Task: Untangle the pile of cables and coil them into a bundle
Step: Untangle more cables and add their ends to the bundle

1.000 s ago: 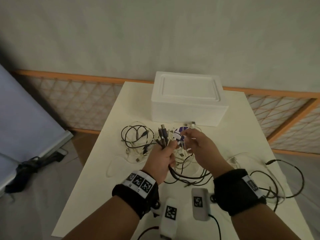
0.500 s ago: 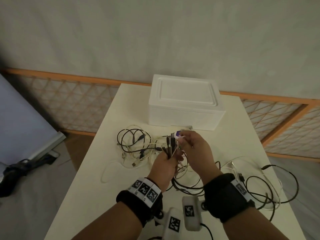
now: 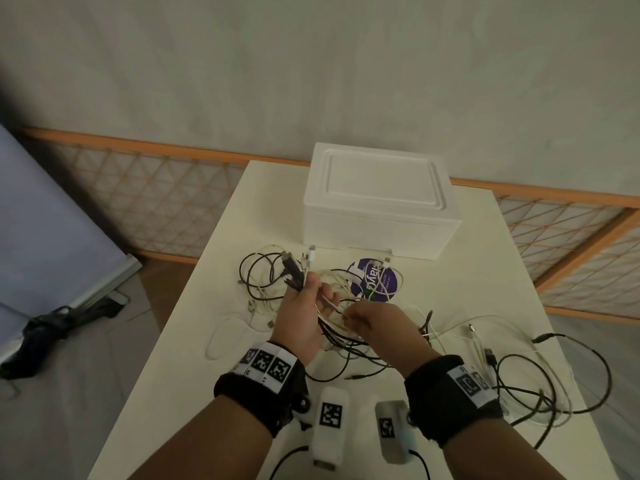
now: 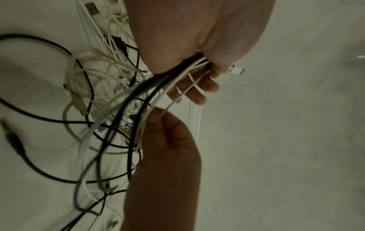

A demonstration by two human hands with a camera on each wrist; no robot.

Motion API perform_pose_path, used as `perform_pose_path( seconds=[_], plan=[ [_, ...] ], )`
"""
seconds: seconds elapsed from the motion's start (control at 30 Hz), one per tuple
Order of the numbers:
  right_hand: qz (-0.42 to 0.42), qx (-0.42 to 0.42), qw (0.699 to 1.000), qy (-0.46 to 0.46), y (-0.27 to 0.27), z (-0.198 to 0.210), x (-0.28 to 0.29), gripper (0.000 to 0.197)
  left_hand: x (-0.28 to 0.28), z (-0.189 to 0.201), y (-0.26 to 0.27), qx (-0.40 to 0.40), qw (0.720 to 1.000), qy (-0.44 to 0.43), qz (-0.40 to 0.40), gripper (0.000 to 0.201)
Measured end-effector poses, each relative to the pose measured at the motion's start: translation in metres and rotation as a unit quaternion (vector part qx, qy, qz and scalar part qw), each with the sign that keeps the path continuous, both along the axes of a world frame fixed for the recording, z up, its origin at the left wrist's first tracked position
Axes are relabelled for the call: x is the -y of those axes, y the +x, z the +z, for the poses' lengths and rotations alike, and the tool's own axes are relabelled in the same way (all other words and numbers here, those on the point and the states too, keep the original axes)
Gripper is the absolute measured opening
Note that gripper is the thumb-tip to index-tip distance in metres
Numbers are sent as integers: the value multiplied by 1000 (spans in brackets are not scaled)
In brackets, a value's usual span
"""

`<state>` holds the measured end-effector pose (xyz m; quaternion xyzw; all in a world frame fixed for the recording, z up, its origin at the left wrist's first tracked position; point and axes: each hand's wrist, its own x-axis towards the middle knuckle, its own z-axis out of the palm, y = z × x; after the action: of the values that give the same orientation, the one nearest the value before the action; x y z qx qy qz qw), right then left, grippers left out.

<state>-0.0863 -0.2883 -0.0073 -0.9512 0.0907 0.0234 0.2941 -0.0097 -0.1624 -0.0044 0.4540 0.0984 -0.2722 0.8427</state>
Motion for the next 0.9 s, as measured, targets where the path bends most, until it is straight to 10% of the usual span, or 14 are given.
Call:
perform_pose_path(
  seconds=[0.33,0.9],
  plan=[
    [-44,-46,996,-65,-7,-9,30,18,-28,22,22,30,997,-60,47,32],
    [-96,223,969,-44,8,29,13,31,15,17,0,178,955,171,-166,17]
  ],
)
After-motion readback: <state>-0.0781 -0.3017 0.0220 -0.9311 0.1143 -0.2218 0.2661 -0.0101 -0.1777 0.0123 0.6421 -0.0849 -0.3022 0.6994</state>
